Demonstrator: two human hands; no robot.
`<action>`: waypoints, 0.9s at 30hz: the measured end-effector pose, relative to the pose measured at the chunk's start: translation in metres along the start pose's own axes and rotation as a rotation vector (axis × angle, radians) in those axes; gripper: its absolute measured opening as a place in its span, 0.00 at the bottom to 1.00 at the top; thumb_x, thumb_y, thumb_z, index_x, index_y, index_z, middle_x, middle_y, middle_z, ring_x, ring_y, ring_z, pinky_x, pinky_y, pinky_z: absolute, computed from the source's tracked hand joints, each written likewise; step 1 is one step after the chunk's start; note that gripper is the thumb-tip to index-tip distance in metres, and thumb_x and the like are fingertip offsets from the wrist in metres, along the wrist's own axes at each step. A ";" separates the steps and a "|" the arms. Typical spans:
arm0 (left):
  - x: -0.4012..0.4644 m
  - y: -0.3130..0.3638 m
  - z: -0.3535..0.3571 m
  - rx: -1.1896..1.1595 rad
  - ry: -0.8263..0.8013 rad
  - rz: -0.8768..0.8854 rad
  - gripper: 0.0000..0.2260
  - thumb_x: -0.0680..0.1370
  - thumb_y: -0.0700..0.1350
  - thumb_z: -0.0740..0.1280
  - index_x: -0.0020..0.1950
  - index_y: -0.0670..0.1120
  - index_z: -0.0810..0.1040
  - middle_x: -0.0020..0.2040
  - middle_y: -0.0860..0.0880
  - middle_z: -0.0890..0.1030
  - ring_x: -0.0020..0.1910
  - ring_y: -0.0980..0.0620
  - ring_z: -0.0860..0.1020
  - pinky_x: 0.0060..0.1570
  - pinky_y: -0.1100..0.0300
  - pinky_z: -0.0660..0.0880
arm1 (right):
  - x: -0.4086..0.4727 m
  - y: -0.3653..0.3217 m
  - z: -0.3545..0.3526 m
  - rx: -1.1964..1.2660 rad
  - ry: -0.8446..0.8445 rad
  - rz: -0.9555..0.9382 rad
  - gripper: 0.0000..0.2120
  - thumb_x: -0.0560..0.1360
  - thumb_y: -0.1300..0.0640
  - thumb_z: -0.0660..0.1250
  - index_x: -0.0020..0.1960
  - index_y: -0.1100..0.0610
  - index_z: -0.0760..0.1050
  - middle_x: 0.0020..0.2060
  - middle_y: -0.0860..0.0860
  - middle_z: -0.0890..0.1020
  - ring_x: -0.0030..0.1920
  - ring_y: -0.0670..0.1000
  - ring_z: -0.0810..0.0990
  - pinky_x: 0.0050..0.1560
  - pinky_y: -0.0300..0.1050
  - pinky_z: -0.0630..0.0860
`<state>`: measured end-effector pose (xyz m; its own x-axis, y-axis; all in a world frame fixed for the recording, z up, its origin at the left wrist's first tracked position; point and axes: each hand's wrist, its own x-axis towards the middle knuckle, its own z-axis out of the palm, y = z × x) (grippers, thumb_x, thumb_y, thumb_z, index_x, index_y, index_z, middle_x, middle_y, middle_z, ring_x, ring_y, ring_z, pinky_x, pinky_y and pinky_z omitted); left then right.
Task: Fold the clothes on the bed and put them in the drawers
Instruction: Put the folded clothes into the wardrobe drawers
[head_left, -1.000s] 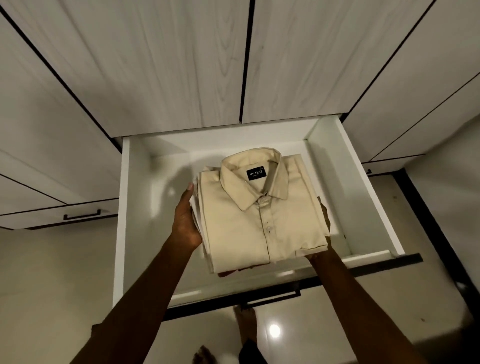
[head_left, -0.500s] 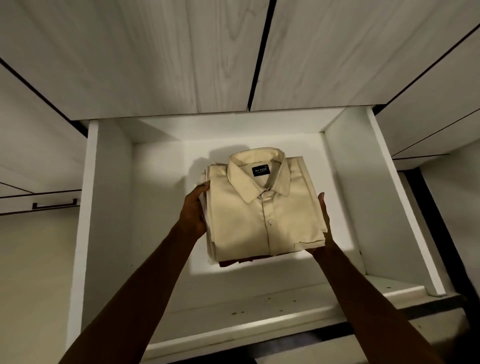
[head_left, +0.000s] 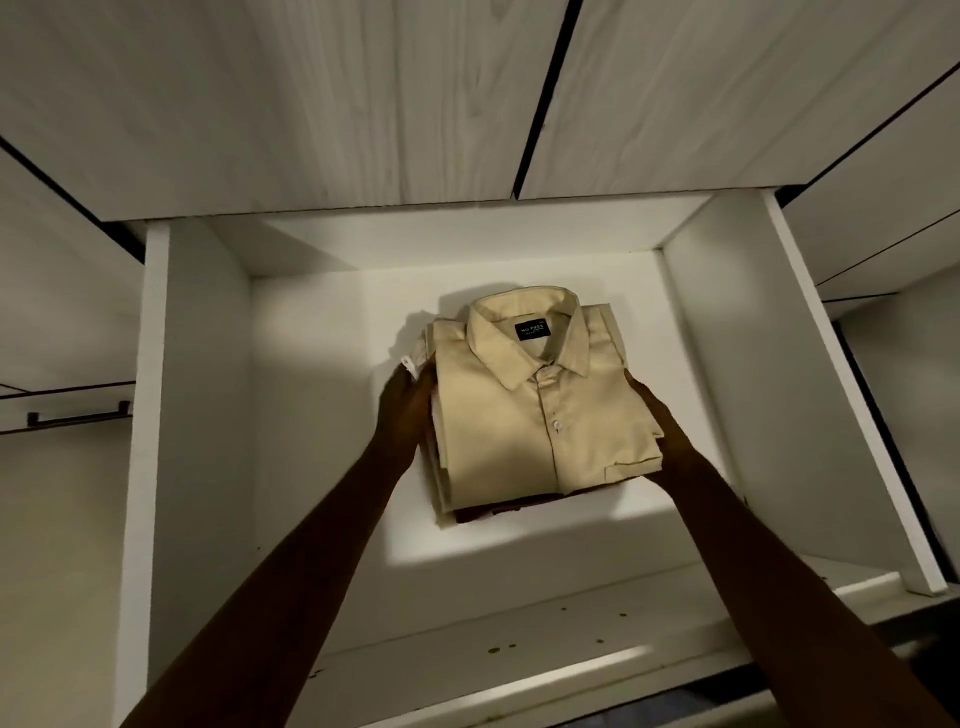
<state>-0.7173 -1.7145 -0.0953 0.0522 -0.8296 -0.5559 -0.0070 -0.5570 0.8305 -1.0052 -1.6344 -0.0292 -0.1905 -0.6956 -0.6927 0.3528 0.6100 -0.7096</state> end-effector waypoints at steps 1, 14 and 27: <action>-0.006 -0.003 -0.001 0.103 0.097 0.105 0.18 0.82 0.57 0.66 0.67 0.47 0.77 0.57 0.50 0.83 0.57 0.47 0.82 0.54 0.57 0.78 | 0.002 -0.003 -0.003 -0.059 0.064 0.000 0.17 0.84 0.45 0.62 0.59 0.56 0.81 0.53 0.55 0.87 0.48 0.49 0.87 0.44 0.43 0.82; -0.025 -0.032 0.006 0.906 0.029 0.790 0.28 0.86 0.55 0.51 0.84 0.45 0.53 0.84 0.45 0.52 0.83 0.47 0.51 0.76 0.40 0.62 | 0.034 0.032 -0.003 -0.728 0.187 -0.630 0.25 0.86 0.45 0.55 0.81 0.50 0.64 0.79 0.44 0.67 0.78 0.40 0.63 0.79 0.42 0.62; -0.025 -0.045 0.003 0.776 -0.090 0.689 0.42 0.81 0.67 0.60 0.84 0.47 0.43 0.85 0.51 0.44 0.83 0.53 0.44 0.80 0.42 0.50 | 0.051 0.043 -0.005 -0.697 0.123 -0.470 0.24 0.85 0.36 0.50 0.80 0.36 0.60 0.78 0.39 0.66 0.77 0.42 0.64 0.76 0.36 0.60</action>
<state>-0.7215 -1.6689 -0.1195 -0.2816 -0.9595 0.0034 -0.6488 0.1930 0.7361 -1.0046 -1.6417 -0.0955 -0.2883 -0.9135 -0.2869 -0.4249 0.3906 -0.8167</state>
